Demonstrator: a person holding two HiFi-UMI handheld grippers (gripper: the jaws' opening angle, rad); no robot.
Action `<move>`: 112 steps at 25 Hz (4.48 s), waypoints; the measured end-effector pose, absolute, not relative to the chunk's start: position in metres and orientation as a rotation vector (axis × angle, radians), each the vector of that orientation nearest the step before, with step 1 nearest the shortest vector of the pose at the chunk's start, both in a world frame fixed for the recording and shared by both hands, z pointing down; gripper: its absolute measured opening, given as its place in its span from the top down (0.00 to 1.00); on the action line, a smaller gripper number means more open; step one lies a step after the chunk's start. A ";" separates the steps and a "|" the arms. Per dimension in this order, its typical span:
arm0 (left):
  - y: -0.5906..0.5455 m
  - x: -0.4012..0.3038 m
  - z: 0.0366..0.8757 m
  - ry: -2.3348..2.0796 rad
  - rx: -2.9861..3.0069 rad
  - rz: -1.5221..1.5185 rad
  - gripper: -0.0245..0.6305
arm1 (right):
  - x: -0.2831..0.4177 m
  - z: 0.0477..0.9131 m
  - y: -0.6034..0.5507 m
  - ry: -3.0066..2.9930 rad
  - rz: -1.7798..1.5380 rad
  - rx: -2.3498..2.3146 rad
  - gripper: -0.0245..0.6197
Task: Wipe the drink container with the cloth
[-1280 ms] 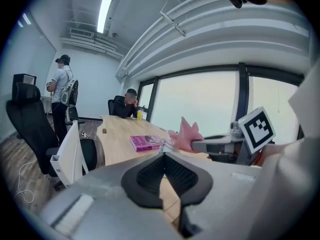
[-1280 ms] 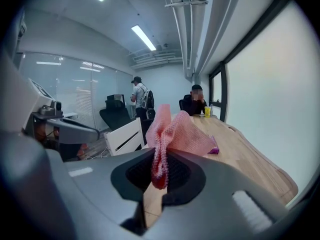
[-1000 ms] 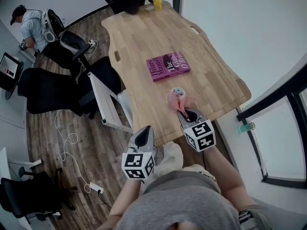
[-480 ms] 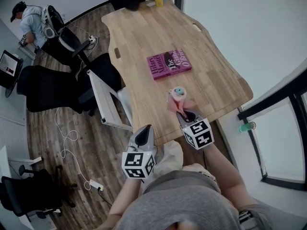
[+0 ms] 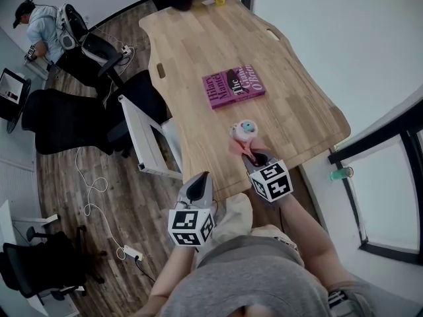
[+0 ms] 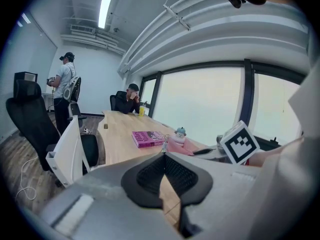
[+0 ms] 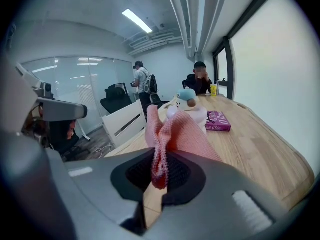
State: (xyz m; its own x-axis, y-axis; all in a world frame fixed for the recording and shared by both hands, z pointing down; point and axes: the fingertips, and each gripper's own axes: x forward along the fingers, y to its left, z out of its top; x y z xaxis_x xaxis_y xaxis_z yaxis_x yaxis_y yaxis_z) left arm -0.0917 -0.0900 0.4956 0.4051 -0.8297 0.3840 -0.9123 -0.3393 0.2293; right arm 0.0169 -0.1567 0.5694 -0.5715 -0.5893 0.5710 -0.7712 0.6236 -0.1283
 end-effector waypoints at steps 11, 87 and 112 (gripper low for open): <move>-0.097 -0.091 0.501 -1.483 2.248 0.291 0.96 | 0.019 0.595 -0.161 -2.325 0.590 1.053 0.92; 0.017 -0.055 0.467 -1.397 2.431 0.291 0.96 | 0.051 0.497 0.010 -2.469 0.634 1.260 0.92; 0.064 -0.047 0.466 -1.338 2.483 0.268 0.96 | 0.053 0.474 0.066 -2.527 0.598 1.370 0.93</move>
